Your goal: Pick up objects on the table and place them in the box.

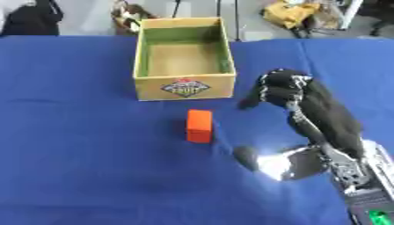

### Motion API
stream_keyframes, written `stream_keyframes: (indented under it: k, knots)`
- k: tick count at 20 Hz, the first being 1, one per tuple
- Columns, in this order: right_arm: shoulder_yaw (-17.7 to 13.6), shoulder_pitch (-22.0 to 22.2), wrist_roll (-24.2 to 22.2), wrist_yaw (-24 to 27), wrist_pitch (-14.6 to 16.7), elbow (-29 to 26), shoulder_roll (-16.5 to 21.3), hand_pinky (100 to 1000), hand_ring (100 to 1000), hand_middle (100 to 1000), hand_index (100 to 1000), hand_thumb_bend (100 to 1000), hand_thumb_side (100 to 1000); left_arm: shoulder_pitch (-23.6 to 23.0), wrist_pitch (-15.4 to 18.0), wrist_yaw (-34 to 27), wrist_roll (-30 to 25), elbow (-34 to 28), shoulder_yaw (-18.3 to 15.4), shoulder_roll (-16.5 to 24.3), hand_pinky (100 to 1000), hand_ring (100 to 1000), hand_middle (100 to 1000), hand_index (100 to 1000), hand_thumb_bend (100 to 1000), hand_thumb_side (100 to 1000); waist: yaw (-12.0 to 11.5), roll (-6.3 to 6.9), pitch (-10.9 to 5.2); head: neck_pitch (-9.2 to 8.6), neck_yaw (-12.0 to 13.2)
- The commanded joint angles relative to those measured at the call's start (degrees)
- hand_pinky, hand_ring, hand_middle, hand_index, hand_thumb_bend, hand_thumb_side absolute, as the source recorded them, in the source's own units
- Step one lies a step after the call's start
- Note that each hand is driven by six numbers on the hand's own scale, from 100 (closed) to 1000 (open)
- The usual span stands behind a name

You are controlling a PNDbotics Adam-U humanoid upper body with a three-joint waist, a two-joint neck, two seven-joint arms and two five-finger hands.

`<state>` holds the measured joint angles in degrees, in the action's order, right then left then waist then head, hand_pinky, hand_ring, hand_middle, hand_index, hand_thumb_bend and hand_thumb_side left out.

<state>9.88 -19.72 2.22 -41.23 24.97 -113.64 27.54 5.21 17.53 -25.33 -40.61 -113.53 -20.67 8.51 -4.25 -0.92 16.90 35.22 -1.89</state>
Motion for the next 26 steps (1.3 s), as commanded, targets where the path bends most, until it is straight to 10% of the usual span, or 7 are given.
stream_keyframes:
  k: [1,26]
  knots:
    - [-0.8,-1.0,-1.4,-1.0,0.7,-1.0,1.2,664,612,511,705,517,1000,0.1,0.1,0.1,0.2,-1.1,-0.5,0.5,100,152,179,441,100,969,-0.1,0.02,-0.94,-0.21,-0.1]
    - [0.1,-11.1,-29.2,0.3,-6.6,4.8,10.1,783,748,643,883,727,625,0.1,-0.6,-0.3,-0.7,-1.1,0.5,1.5,100,151,178,439,100,973,-3.1,-1.54,-1.28,0.08,-3.5]
